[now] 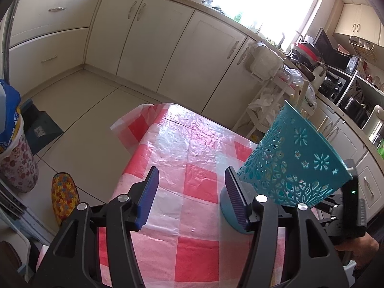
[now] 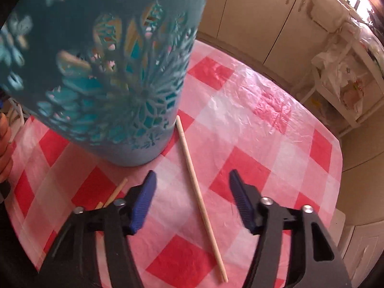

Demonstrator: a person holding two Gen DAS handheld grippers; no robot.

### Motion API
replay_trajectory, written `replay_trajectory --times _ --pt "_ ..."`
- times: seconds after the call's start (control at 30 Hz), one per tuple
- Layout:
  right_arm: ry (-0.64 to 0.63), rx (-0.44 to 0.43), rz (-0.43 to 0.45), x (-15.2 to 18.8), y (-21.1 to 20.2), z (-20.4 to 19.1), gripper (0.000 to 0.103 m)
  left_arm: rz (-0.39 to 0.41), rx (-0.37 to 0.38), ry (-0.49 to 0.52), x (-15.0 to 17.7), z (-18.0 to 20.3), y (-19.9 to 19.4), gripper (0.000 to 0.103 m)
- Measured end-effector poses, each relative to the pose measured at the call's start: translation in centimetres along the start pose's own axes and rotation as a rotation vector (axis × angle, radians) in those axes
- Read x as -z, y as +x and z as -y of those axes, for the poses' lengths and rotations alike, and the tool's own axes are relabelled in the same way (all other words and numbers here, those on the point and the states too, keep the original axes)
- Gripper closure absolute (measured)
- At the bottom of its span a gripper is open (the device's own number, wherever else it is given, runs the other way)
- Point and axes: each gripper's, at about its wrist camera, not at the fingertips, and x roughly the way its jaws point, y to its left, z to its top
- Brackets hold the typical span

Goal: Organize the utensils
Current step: 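Move the open right tool down to the last wooden stick, then close the right tool on the last wooden stick, then lift the held stick up over the teal bin with the right tool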

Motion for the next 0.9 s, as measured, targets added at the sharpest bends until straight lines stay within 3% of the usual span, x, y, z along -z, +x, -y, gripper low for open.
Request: replay_trajectory --times 0.07,0.13,0.27,0.4,0.5,0.6,0.77,0.83,0.9 --pt "0.072 -0.004 0.005 0.0 -0.3 0.8 0.072 0.004 0.005 -0.005 -0.1 -0.1 -0.2 0.049" --pt "0.159 0.012 -0.005 0.9 -0.7 1.7 0.089 0.011 0.011 -0.006 -0.3 -0.2 -0.5 0.049" --pt "0.369 -0.018 0.012 4.6 -1.9 2.8 0.093 0.014 0.015 -0.012 -0.4 -0.3 -0.7 0.048" --pt "0.560 -0.120 0.007 7.5 -3.3 2.2 0.095 0.009 0.014 -0.014 -0.2 -0.3 -0.7 0.048" --pt "0.475 -0.079 0.054 6.5 -4.2 1.2 0.091 0.007 0.013 -0.008 -0.1 -0.1 -0.6 0.048" --pt "0.340 -0.011 0.084 3.4 -4.5 -0.1 0.074 0.004 0.011 -0.010 -0.1 -0.1 -0.4 0.048" --pt "0.213 0.037 0.034 -0.3 -1.9 -0.8 0.073 0.006 0.014 -0.016 -0.3 -0.2 -0.4 0.048" --pt "0.190 0.075 0.033 0.0 -1.4 -1.3 0.092 0.006 0.018 -0.018 -0.3 -0.3 -0.4 0.048" --pt "0.211 0.096 0.041 1.1 -1.8 -1.7 0.097 0.011 0.020 -0.021 -0.4 -0.4 -0.6 0.048"
